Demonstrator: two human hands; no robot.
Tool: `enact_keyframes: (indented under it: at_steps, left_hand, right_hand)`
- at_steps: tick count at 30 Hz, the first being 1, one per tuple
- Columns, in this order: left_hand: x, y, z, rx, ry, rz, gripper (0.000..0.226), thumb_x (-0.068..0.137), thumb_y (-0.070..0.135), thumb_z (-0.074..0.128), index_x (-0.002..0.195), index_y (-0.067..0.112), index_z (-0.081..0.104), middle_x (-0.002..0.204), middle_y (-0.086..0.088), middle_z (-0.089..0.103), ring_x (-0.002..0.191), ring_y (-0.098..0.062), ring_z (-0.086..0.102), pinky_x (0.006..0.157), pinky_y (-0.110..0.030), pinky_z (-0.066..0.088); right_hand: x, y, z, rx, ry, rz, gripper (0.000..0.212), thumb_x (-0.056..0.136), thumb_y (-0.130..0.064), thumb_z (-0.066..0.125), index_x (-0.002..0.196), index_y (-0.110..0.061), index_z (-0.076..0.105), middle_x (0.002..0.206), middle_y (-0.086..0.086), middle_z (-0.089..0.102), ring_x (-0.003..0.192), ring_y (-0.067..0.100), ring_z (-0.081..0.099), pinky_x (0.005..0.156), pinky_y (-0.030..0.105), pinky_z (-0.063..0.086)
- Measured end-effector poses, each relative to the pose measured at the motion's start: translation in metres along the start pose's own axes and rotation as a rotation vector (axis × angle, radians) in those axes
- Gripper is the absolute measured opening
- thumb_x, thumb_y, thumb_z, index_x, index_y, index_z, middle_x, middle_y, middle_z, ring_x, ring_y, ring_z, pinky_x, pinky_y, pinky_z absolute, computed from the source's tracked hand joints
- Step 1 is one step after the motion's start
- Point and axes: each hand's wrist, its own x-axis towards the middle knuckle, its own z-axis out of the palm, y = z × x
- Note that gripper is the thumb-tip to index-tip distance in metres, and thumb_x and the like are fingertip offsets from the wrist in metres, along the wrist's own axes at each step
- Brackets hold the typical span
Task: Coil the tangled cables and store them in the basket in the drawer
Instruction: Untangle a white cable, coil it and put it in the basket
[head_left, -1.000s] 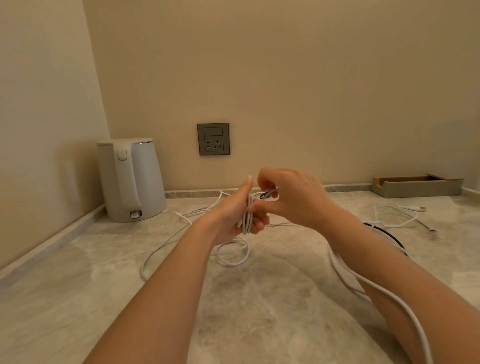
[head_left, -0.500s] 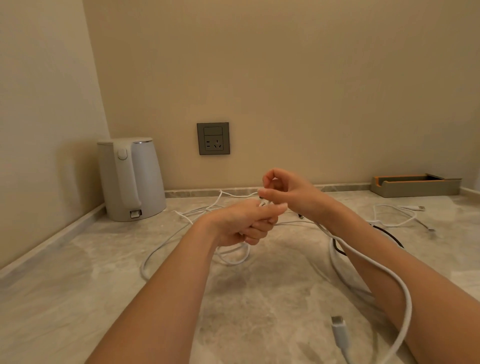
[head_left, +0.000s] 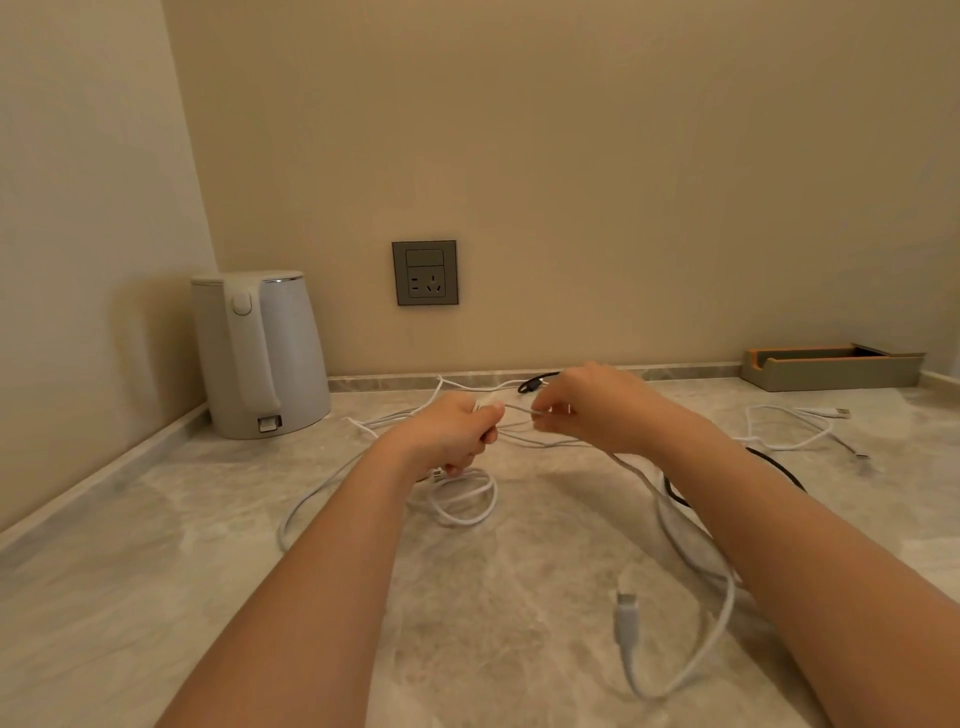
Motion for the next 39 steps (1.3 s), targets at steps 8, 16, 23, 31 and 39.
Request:
enact_keyframes:
  at_steps: [8,16,23,31,39]
  left_hand:
    - [-0.003,0.006,0.0,-0.097,-0.088,0.001,0.041,0.101,0.039,0.039,0.069,0.013,0.042,0.044,0.007,0.028,0.035,-0.007,0.024,0.038,-0.018,0.024]
    - [-0.007,0.014,-0.001,-0.53,-0.444,0.012,0.05,0.101,0.039,0.028,0.062,0.012,0.044,0.043,0.008,0.03,0.03,-0.001,0.021,0.032,-0.014,0.019]
    - [-0.002,0.012,-0.009,-1.054,-0.315,0.089,0.062,0.102,0.034,0.022,0.052,0.011,0.05,0.037,0.007,0.03,0.023,0.0,0.023,0.027,-0.014,0.019]
    - [0.002,0.014,-0.012,-1.338,-0.037,0.117,0.048,0.104,0.039,0.022,0.066,0.015,0.038,0.038,0.008,0.033,0.025,-0.001,0.026,0.028,-0.013,0.023]
    - [0.008,0.014,-0.006,-1.278,0.44,0.132,0.043,0.104,0.035,0.029,0.075,0.011,0.049,0.047,0.002,0.057,0.037,-0.006,0.053,0.041,-0.016,0.046]
  right_hand:
    - [0.002,-0.014,-0.003,-0.146,0.175,0.215,0.033,0.096,-0.017,0.048,0.064,-0.02,0.039,0.074,0.002,0.049,0.077,0.031,0.048,0.059,0.028,0.03]
    - [0.01,-0.001,0.013,0.139,0.249,0.195,0.034,0.097,-0.04,0.044,0.07,-0.024,0.057,0.067,-0.003,0.051,0.076,0.027,0.052,0.06,0.032,0.033]
    - [0.01,-0.029,0.026,0.445,0.005,0.02,0.027,0.101,-0.016,0.037,0.076,-0.022,0.045,0.063,-0.008,0.043,0.065,0.015,0.047,0.053,0.023,0.032]
    - [0.001,-0.045,0.027,0.884,-0.203,0.098,0.016,0.099,-0.012,0.041,0.112,-0.018,0.048,0.067,0.0,0.047,0.045,0.006,0.04,0.045,0.017,0.039]
    - [0.0,-0.044,0.024,1.248,-0.263,0.211,0.022,0.097,-0.013,0.05,0.114,-0.001,0.058,0.062,0.001,0.046,0.042,0.005,0.036,0.041,0.016,0.036]
